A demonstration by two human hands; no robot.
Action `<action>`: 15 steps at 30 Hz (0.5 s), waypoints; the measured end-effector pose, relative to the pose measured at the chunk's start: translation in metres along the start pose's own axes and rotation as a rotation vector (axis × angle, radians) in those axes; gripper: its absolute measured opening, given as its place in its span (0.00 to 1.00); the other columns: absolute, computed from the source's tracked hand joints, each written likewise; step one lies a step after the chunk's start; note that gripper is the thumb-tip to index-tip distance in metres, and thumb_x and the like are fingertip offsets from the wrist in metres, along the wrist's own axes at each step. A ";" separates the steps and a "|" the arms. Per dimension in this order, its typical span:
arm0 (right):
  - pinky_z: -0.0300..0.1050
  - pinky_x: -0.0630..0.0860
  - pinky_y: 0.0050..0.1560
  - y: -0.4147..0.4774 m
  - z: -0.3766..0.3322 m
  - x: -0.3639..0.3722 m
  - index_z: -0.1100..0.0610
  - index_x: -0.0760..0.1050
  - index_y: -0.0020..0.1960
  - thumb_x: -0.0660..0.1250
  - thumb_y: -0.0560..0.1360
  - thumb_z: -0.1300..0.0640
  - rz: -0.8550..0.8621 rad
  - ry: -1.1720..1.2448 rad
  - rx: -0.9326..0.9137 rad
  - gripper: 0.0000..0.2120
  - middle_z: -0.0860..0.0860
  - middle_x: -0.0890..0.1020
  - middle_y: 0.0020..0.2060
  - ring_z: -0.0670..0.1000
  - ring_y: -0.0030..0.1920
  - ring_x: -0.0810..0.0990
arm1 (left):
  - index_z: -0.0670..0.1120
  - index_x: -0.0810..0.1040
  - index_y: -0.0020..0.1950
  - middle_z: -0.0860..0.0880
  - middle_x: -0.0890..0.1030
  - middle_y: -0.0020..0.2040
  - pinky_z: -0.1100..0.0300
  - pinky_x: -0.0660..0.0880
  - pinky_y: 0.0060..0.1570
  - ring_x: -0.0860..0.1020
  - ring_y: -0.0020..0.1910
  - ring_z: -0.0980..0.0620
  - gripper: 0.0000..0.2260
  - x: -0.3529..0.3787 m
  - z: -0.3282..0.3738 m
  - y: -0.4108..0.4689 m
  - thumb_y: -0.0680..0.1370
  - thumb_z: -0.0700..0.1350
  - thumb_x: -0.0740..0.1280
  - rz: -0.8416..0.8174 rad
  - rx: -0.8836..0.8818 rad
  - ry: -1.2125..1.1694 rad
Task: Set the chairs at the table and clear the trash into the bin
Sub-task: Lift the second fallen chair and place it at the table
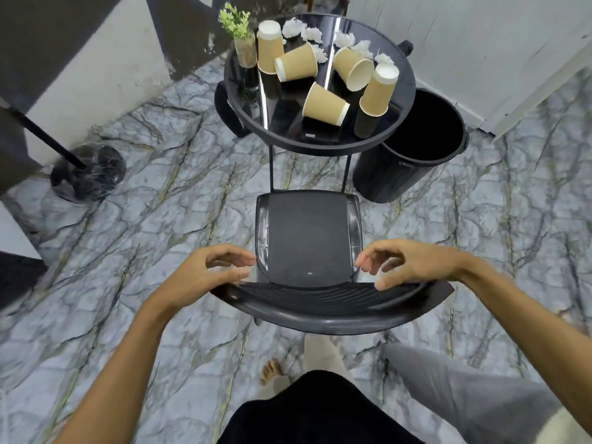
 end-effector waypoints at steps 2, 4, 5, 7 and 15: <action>0.51 0.75 0.62 0.011 -0.020 0.012 0.47 0.79 0.58 0.76 0.70 0.53 0.063 0.028 -0.045 0.18 0.45 0.81 0.53 0.53 0.55 0.80 | 0.57 0.83 0.55 0.55 0.84 0.55 0.57 0.74 0.60 0.81 0.57 0.57 0.13 -0.010 0.001 -0.002 0.70 0.55 0.72 0.015 0.002 0.032; 0.45 0.76 0.61 0.024 -0.040 0.025 0.47 0.78 0.59 0.75 0.71 0.53 0.126 0.030 -0.076 0.18 0.45 0.81 0.55 0.47 0.57 0.80 | 0.58 0.82 0.57 0.57 0.83 0.57 0.55 0.73 0.63 0.80 0.57 0.59 0.13 -0.022 -0.003 -0.006 0.73 0.54 0.72 0.030 0.005 0.072; 0.42 0.75 0.59 0.032 -0.049 0.032 0.45 0.77 0.60 0.74 0.71 0.52 0.158 0.009 -0.083 0.18 0.44 0.81 0.57 0.44 0.58 0.79 | 0.59 0.81 0.59 0.58 0.83 0.58 0.54 0.72 0.64 0.79 0.58 0.61 0.13 -0.029 -0.006 -0.009 0.74 0.54 0.71 0.038 0.006 0.101; 0.38 0.72 0.58 0.047 -0.063 0.044 0.41 0.75 0.62 0.72 0.74 0.49 0.213 -0.052 -0.093 0.18 0.40 0.79 0.60 0.40 0.60 0.77 | 0.62 0.78 0.63 0.60 0.80 0.61 0.54 0.70 0.67 0.76 0.61 0.64 0.15 -0.041 -0.013 -0.014 0.76 0.55 0.70 0.047 -0.003 0.162; 0.42 0.56 0.72 0.129 -0.126 0.097 0.46 0.65 0.74 0.63 0.79 0.45 0.294 -0.495 -0.159 0.25 0.47 0.64 0.76 0.48 0.76 0.60 | 0.57 0.64 0.76 0.56 0.60 0.78 0.62 0.56 0.69 0.58 0.77 0.56 0.26 -0.100 -0.036 -0.039 0.79 0.59 0.64 0.126 -0.020 0.420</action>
Point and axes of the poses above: each hand's wrist, its own y-axis towards the middle knuckle, its own x-axis out of the palm, z = x × y, the point moved 5 cm from there along y, towards the middle knuckle
